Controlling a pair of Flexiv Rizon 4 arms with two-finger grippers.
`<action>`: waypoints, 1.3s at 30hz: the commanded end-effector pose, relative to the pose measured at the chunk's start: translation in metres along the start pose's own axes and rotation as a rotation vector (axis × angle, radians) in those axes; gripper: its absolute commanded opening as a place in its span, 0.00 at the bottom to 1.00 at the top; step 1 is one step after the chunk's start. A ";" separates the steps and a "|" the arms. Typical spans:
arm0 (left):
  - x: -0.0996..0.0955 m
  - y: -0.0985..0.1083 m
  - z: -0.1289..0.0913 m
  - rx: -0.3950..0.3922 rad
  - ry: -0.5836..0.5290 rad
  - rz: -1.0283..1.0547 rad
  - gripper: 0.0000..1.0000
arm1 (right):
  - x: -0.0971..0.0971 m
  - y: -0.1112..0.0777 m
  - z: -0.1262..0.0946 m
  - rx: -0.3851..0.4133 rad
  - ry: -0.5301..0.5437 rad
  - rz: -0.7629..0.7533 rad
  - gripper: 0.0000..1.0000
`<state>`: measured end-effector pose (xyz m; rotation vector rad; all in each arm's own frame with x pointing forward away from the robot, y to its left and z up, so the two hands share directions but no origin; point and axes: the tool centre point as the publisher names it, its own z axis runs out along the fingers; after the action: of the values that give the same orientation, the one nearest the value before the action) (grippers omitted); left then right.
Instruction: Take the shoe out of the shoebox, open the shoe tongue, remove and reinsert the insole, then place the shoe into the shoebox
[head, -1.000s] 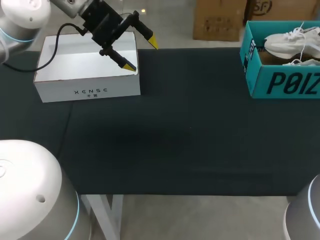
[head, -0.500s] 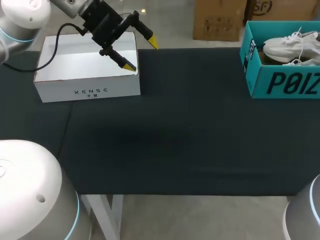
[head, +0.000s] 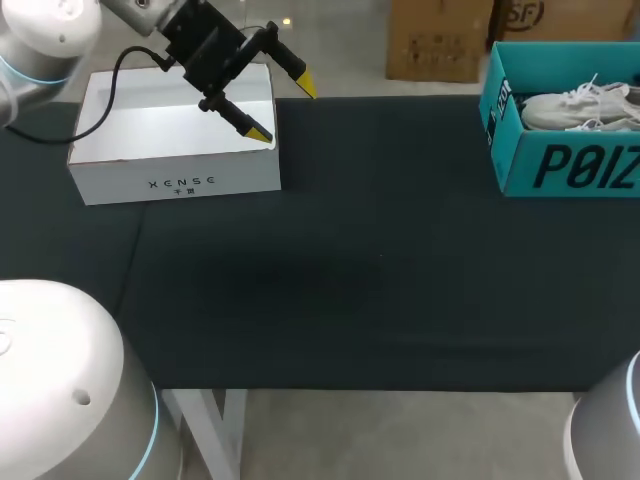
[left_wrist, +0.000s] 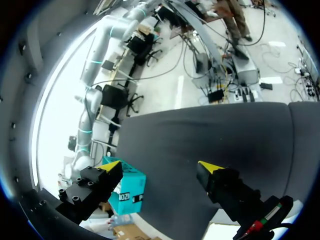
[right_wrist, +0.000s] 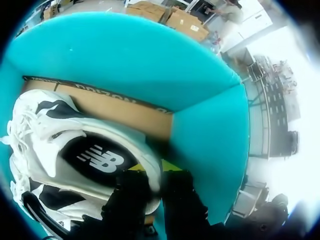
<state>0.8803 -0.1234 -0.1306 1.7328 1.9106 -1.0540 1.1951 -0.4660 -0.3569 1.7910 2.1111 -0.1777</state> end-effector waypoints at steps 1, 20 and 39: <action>0.000 0.001 0.000 0.001 0.004 0.001 1.00 | -0.004 0.019 0.025 0.080 0.017 0.001 0.00; 0.000 0.001 0.000 0.001 0.004 0.001 1.00 | 0.001 0.002 -0.098 -0.042 0.072 -0.030 1.00; 0.000 0.001 0.000 0.001 0.004 0.001 1.00 | 0.034 -0.026 -0.167 0.091 0.098 -0.095 1.00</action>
<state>0.8803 -0.1234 -0.1305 1.7328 1.9106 -1.0540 1.1483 -0.3871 -0.2207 1.8012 2.3085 -0.2374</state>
